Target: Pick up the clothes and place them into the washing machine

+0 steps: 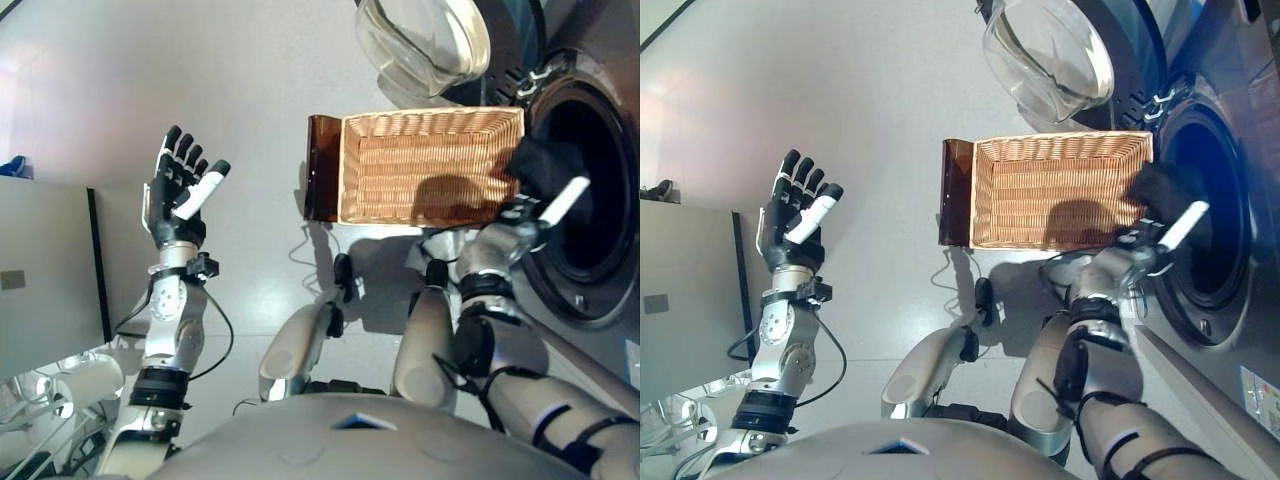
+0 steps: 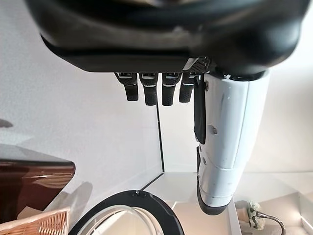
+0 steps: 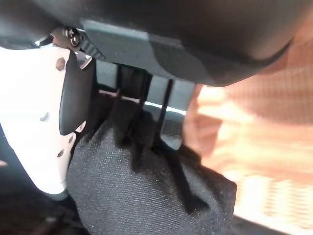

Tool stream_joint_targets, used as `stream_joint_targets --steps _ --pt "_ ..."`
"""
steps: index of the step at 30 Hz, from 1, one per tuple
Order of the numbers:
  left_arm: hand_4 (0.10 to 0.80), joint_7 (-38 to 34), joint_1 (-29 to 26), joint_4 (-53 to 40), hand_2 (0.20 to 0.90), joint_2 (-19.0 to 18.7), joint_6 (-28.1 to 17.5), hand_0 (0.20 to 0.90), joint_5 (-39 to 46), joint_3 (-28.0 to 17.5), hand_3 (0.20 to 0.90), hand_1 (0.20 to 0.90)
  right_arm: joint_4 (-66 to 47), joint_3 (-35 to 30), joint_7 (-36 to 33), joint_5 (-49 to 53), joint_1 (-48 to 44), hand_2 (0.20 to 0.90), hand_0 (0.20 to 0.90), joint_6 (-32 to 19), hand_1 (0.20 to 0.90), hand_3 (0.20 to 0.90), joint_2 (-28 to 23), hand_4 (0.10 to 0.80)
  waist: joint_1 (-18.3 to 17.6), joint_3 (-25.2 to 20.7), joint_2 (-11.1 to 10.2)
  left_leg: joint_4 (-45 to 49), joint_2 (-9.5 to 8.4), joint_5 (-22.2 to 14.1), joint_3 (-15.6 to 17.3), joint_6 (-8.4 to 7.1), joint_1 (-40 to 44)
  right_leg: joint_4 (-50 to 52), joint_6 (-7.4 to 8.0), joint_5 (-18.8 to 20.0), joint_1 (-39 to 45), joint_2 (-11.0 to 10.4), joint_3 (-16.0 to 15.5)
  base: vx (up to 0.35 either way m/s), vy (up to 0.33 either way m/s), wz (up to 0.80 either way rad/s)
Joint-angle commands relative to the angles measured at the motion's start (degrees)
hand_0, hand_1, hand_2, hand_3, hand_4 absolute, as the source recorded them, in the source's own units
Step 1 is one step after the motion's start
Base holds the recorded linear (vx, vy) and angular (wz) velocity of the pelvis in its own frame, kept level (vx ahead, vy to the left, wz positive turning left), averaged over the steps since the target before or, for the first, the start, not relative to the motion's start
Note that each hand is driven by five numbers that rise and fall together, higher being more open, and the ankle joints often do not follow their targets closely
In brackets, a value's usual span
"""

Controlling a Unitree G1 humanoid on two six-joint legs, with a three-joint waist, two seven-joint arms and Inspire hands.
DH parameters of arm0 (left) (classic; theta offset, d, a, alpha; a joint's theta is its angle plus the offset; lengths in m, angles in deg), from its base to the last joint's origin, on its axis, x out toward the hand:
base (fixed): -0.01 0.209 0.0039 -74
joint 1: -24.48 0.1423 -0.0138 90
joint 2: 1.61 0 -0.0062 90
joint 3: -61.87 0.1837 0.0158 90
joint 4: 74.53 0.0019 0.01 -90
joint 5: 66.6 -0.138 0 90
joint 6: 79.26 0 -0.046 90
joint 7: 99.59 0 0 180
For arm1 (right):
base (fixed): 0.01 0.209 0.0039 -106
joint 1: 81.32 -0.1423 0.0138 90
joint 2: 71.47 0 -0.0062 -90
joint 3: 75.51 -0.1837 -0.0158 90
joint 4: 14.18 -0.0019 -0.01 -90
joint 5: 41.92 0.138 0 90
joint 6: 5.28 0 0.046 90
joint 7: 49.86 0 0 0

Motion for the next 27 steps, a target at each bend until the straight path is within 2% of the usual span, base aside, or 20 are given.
stream_joint_targets --steps 1,3,6,7,10,11,12,17,21,23,27 --pt "0.800 0.1 -1.9 -5.8 0.900 -4.3 -7.4 0.900 -0.9 -1.3 0.900 0.900 -5.1 0.6 -2.4 -10.9 -3.6 0.200 0.200 -3.8 0.200 0.200 -8.1 0.300 1.2 -4.9 -0.2 5.5 -1.55 -7.9 -1.3 -4.07 0.0 -9.0 0.37 1.4 3.5 -0.2 -0.2 0.031 0.000 -0.03" --pt "0.800 0.3 -1.7 -6.1 0.900 -4.8 -7.6 0.900 -0.7 -1.3 0.900 0.900 -5.2 1.6 -3.3 -12.4 -5.1 0.200 0.200 -3.3 0.200 0.200 -11.9 0.300 1.4 -5.0 0.0 5.3 -1.52 -8.0 -1.1 -4.14 0.3 -8.8 0.48 1.2 3.3 -0.1 0.1 -0.010 -0.002 -0.02" --pt "0.800 0.5 -1.7 -6.3 0.900 -5.2 -7.6 0.900 -0.3 -1.2 0.900 0.900 -5.0 2.4 -4.0 -13.3 -6.1 0.200 0.200 -2.9 0.200 0.200 -14.1 0.300 1.6 -5.3 0.2 4.9 -1.44 -7.7 -0.9 -4.22 0.4 -9.0 0.43 1.3 3.2 0.1 0.4 0.002 -0.017 -0.05" --pt "0.800 0.5 -1.6 -6.4 0.900 -5.2 -7.6 0.900 -0.2 -1.2 0.900 0.900 -5.1 2.4 -4.0 -13.6 -5.9 0.214 0.214 -2.7 0.214 0.214 -14.7 0.310 1.6 -5.3 0.2 4.9 -1.38 -7.7 -0.9 -4.27 0.4 -9.0 0.44 1.3 3.2 0.2 0.4 -0.024 -0.025 -0.10" --pt "0.800 0.6 -1.6 -6.5 0.900 -5.4 -7.5 0.900 -0.2 -1.1 0.900 0.900 -5.1 2.7 -4.2 -14.2 -6.1 0.324 0.324 -2.5 0.324 0.324 -15.8 0.388 1.7 -5.4 0.4 4.6 -1.31 -7.5 -1.0 -4.37 0.5 -9.1 0.43 1.3 3.2 0.3 0.4 0.008 -0.021 -0.07" --pt "0.800 0.9 -1.5 -6.5 0.900 -5.3 -7.3 0.900 -0.1 -0.9 0.900 0.900 -4.7 3.1 -3.1 -13.4 -5.6 0.900 0.900 -1.7 0.900 0.900 -16.0 0.800 1.7 -5.5 0.5 4.3 -1.25 -7.3 -1.0 -4.45 0.6 -9.0 0.38 1.2 3.2 0.2 0.3 0.000 0.000 0.00" --pt "0.800 0.6 -1.6 -6.4 0.900 -5.1 -7.1 0.900 0.0 -1.0 0.900 0.900 -3.9 4.3 -2.3 -13.0 -4.9 0.900 0.900 -0.4 0.900 0.900 -15.8 0.800 1.6 -5.3 0.5 4.2 -1.14 -7.1 -0.9 -4.54 0.6 -8.9 0.33 1.3 3.1 0.3 0.2 0.000 0.000 0.00" --pt "0.800 0.6 -1.5 -6.3 0.900 -4.3 -7.0 0.900 0.2 -1.4 0.900 0.900 -3.7 3.9 -1.1 -12.1 -3.0 0.900 0.900 -0.8 0.900 0.900 -13.1 0.800 1.2 -5.4 0.3 3.9 -0.92 -7.0 -1.0 -4.53 0.9 -9.4 0.14 1.4 3.5 0.5 0.3 0.000 0.000 0.00" --pt "0.800 0.3 -1.6 -5.7 0.900 -3.5 -6.8 0.900 0.2 -1.7 0.900 0.900 -1.9 4.7 0.3 -11.4 -1.0 0.900 0.900 0.0 0.900 0.900 -10.4 0.800 0.9 -5.9 -0.8 3.7 -0.85 -7.0 -1.0 -4.51 1.1 -9.6 0.03 1.7 3.9 0.6 0.1 0.000 0.000 0.00" --pt "0.800 0.5 -1.5 -5.3 0.900 -2.9 -6.4 0.900 0.6 -2.0 0.900 0.900 -1.4 5.7 2.0 -10.2 1.0 0.900 0.900 1.1 0.900 0.900 -7.0 0.800 0.6 -5.9 -1.7 3.6 -0.69 -7.1 -1.1 -4.46 1.3 -10.2 -0.05 1.9 4.3 0.7 0.0 0.000 0.000 0.00" --pt "0.800 1.0 -1.3 -4.5 0.900 -2.3 -5.7 0.900 1.4 -2.2 0.900 0.900 -0.8 6.5 3.7 -8.1 3.0 0.900 0.900 2.1 0.900 0.900 -3.5 0.800 0.5 -5.9 -2.7 3.5 -0.52 -7.2 -1.0 -4.43 1.6 -11.0 0.03 2.3 5.0 0.7 -0.2 0.000 0.000 0.00"
